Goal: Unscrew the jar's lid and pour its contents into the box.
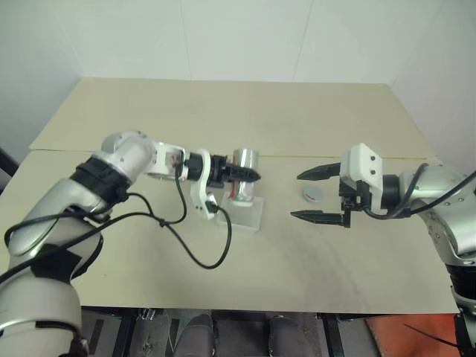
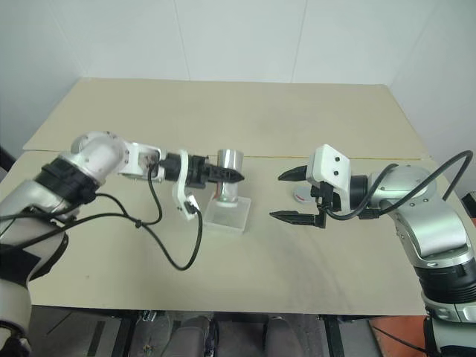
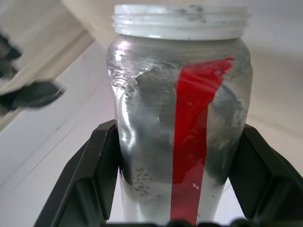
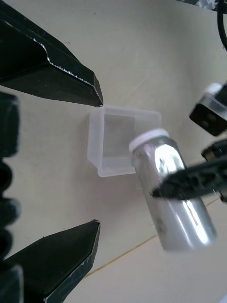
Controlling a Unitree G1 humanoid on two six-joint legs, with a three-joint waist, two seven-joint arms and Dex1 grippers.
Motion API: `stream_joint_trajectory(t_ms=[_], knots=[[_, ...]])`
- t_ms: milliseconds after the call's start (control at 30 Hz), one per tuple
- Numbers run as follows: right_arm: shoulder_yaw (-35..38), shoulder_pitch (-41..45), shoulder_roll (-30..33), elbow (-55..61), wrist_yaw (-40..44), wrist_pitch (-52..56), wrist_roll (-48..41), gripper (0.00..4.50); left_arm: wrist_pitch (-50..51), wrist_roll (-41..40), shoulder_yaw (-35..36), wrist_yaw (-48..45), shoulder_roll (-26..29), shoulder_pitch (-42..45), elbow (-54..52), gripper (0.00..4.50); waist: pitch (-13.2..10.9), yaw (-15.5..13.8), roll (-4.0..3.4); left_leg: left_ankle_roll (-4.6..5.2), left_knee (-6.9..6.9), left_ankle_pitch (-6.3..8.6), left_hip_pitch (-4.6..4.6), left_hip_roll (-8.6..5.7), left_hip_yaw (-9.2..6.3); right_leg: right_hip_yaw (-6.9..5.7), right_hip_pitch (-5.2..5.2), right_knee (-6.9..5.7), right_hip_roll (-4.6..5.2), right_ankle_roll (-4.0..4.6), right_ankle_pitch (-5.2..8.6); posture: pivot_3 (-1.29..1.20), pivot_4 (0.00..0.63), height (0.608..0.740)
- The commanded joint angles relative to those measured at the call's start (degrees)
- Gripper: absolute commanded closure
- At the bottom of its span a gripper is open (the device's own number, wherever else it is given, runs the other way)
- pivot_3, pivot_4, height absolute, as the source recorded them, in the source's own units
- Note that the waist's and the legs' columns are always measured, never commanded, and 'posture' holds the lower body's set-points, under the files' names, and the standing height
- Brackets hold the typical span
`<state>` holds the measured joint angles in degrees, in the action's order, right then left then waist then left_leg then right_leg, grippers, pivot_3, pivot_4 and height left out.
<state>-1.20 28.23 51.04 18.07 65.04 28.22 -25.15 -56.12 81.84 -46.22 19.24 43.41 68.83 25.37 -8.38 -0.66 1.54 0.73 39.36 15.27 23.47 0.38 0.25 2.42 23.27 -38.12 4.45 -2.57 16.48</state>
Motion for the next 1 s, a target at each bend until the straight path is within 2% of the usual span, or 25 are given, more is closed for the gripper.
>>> stream_joint_trajectory(t_ms=[33,100,200,233,300,433,467,500,567,633,700,767,833,900,1000], knots=[[1.14,1.22,0.26,0.74,0.04,0.14,-0.73,0.02,-0.75,-5.06,2.93,-3.38,-0.02,0.26,-1.48,1.6,0.0,-0.31,0.0,0.01,0.06,0.01,0.05,-0.01,-0.02,-0.02,0.0,-0.01,0.01,0.0,0.0,0.0,0.15,0.74],[1.2,1.24,0.26,0.58,0.05,0.05,-0.72,0.02,-0.01,-6.66,3.58,-4.42,-0.03,-0.24,0.32,1.6,0.0,-0.25,0.0,0.12,0.26,0.07,0.08,-0.01,-0.02,-0.03,-0.04,-0.03,0.01,-0.01,0.0,0.0,0.15,0.74],[1.47,0.85,0.26,0.63,-0.16,0.05,-0.78,0.02,0.79,-13.87,6.72,-7.7,-2.13,0.46,6.32,1.6,0.0,-0.16,0.0,0.15,0.34,0.09,0.09,-0.01,-0.02,-0.03,-0.06,-0.04,-0.01,-0.03,-0.01,0.0,0.15,0.74],[1.49,0.67,0.21,0.66,-0.28,0.03,-0.74,0.02,1.19,-20.49,8.61,-12.04,-3.48,-0.2,9.47,1.6,0.0,-0.19,0.0,0.15,0.35,0.09,0.1,0.0,-0.04,-0.05,-0.06,-0.04,-0.02,-0.03,-0.01,0.0,0.15,0.74],[1.53,0.31,0.14,0.83,-0.53,-0.01,-0.7,0.02,2.63,-23.07,10.46,-13.13,-4.35,0.69,13.49,1.6,0.0,-0.18,0.0,0.15,0.39,0.09,0.11,0.0,-0.05,-0.08,-0.05,-0.08,-0.01,-0.03,-0.01,0.0,0.15,0.74],[1.94,-0.01,0.15,1.01,-0.81,0.06,-1.01,0.02,2.85,-40.36,16.57,-24.76,-7.09,-1.0,20.64,1.6,0.0,0.09,-0.01,0.15,0.42,0.09,0.16,0.0,-0.05,-0.1,0.0,-0.08,-0.02,-0.03,-0.01,0.0,0.15,0.74],[2.05,0.0,0.13,0.95,-0.99,0.08,-1.05,0.02,6.96,-52.29,19.73,-34.64,-8.82,-3.74,19.99,1.6,0.01,0.17,-0.01,0.15,0.41,0.09,0.17,0.01,-0.05,-0.1,0.02,-0.08,-0.03,-0.03,-0.01,0.0,0.15,0.74],[2.1,-0.02,0.11,0.95,-1.17,0.11,-1.08,0.02,9.98,-60.87,21.97,-41.97,-10.0,-5.73,19.3,1.6,0.04,0.2,-0.07,0.15,0.41,0.09,0.16,0.01,-0.06,-0.1,0.02,-0.06,-0.03,-0.03,-0.01,0.0,0.15,0.74],[2.21,-0.14,0.16,1.09,-1.4,0.13,-1.22,0.02,25.32,-78.98,28.49,-55.99,-13.18,-10.54,13.06,1.6,0.04,0.42,-0.07,0.14,0.45,0.08,0.14,0.04,-0.06,-0.1,0.01,-0.15,-0.02,-0.02,-0.01,0.0,0.15,0.74],[2.59,-0.62,0.31,1.39,-1.65,0.19,-1.53,0.02,48.18,-94.89,36.68,-62.02,-15.37,-12.76,5.13,1.6,0.03,0.77,-0.06,0.13,0.5,0.08,0.17,0.2,-0.06,-0.1,0.01,-0.17,-0.04,-0.02,-0.01,0.0,0.15,0.74],[2.86,-0.91,0.41,1.45,-1.81,0.2,-1.79,0.02,64.12,-103.3,42.21,-62.39,-16.11,-12.45,1.21,1.6,0.02,1.15,-0.04,0.14,0.6,0.09,0.3,0.3,-0.13,-0.19,0.04,-0.17,-0.1,-0.02,-0.01,0.0,0.15,0.74],[3.02,-0.99,0.45,1.41,-1.88,0.22,-2.05,0.02,74.99,-107.47,46.61,-59.99,-16.3,-10.5,1.06,1.6,0.02,1.51,-0.04,0.16,0.66,0.09,0.32,0.28,-0.2,-0.2,0.05,-0.23,-0.14,-0.03,-0.01,0.0,0.15,0.74],[3.12,-0.96,0.48,1.33,-1.82,0.22,-2.16,0.02,76.66,-106.9,47.32,-60.85,-15.63,-10.76,-0.9,1.6,0.03,1.57,-0.05,0.17,0.68,0.1,0.3,0.12,-0.25,-0.2,0.04,-0.26,-0.14,-0.03,-0.01,0.0,0.15,0.74],[3.13,-0.73,0.5,1.19,-1.68,0.24,-2.25,0.02,70.41,-102.03,44.36,-64.27,-14.27,-13.01,-4.51,1.6,0.03,1.61,-0.05,0.17,0.64,0.1,0.18,0.02,-0.37,-0.15,-0.02,-0.28,-0.12,-0.03,-0.01,0.0,0.15,0.74],[3.1,-0.59,0.46,1.14,-1.57,0.2,-2.25,0.02,51.13,-91.96,39.0,-68.89,-11.93,-15.86,-5.13,1.6,0.03,1.49,-0.05,0.05,0.5,0.03,0.02,-0.09,-0.4,-0.03,-0.06,-0.27,-0.08,-0.02,-0.01,0.0,0.15,0.74]])
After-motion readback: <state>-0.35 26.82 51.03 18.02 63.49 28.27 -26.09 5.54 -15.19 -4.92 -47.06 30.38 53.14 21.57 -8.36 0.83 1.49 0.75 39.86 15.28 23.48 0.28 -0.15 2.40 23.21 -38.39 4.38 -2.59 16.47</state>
